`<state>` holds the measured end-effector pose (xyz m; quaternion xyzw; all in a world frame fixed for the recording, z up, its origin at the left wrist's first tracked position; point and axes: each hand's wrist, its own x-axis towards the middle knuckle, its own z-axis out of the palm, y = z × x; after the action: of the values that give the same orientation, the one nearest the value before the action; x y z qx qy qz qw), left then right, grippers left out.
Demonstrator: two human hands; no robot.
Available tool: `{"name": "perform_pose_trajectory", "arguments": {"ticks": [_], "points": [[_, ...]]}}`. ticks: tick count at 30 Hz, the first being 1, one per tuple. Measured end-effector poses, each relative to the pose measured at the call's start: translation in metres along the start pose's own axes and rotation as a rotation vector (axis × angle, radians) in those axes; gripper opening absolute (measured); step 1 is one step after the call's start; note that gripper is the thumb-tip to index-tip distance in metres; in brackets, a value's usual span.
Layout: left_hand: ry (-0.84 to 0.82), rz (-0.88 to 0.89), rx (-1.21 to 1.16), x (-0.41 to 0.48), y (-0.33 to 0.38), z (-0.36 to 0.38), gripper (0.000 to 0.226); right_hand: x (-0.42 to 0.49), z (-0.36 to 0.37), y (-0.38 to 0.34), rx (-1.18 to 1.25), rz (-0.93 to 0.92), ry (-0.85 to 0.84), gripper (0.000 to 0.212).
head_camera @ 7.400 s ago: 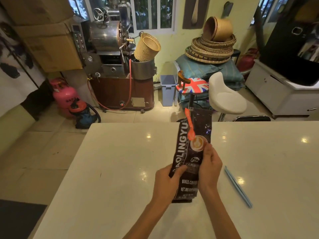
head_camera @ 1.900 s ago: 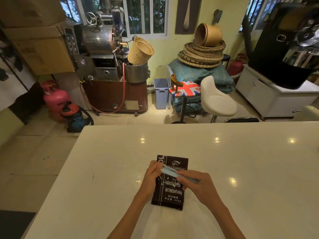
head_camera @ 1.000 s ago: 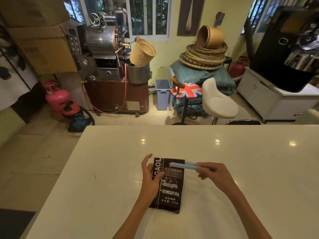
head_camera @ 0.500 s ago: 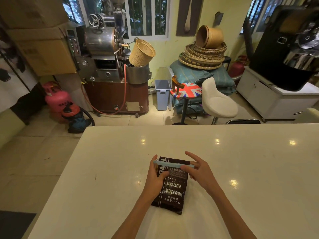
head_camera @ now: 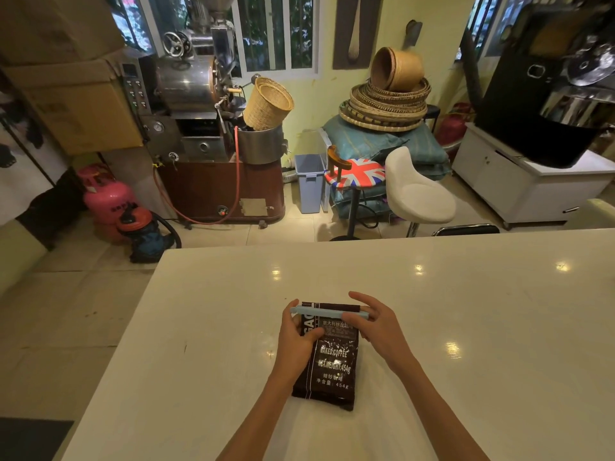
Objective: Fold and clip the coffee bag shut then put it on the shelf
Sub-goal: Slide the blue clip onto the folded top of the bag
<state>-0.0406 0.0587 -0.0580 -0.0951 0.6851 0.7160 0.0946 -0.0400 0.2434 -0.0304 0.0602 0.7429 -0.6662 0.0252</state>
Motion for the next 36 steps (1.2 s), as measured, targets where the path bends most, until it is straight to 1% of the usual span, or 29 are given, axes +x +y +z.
{"name": "perform_pose_trajectory", "arguments": {"ticks": [5, 11, 14, 16, 19, 21, 25, 29, 36], "points": [[0.014, -0.004, 0.003, 0.000, -0.002, 0.000, 0.065, 0.006, 0.004, 0.004, -0.035, 0.004, -0.009, 0.046], [-0.009, 0.009, 0.027, 0.003, 0.001, 0.000, 0.078, 0.011, 0.001, 0.010, -0.127, -0.022, -0.026, 0.047], [-0.038, -0.009, -0.014, 0.003, 0.005, -0.001, 0.082, 0.012, -0.001, 0.012, -0.113, -0.029, -0.013, 0.040], [-0.057, 0.002, -0.031, 0.002, 0.005, 0.000, 0.073, 0.012, -0.001, 0.015, -0.096, -0.038, 0.010, 0.035], [-0.072, 0.046, -0.058, 0.001, 0.003, 0.002, 0.045, 0.011, 0.001, 0.018, -0.078, -0.039, 0.028, 0.035], [-0.077, 0.028, -0.127, -0.001, 0.005, 0.003, 0.032, 0.010, 0.001, 0.019, -0.066, -0.042, 0.029, 0.036], [-0.029, -0.047, -0.212, -0.001, 0.008, 0.001, 0.026, 0.009, 0.001, 0.018, -0.050, -0.045, 0.022, 0.036], [0.084, -0.062, -0.235, 0.003, 0.009, 0.004, 0.010, 0.010, 0.004, 0.019, -0.037, -0.034, 0.028, 0.036], [0.144, -0.030, -0.200, 0.007, 0.007, 0.007, 0.011, 0.012, 0.005, 0.020, -0.041, -0.033, 0.029, 0.033]]}}
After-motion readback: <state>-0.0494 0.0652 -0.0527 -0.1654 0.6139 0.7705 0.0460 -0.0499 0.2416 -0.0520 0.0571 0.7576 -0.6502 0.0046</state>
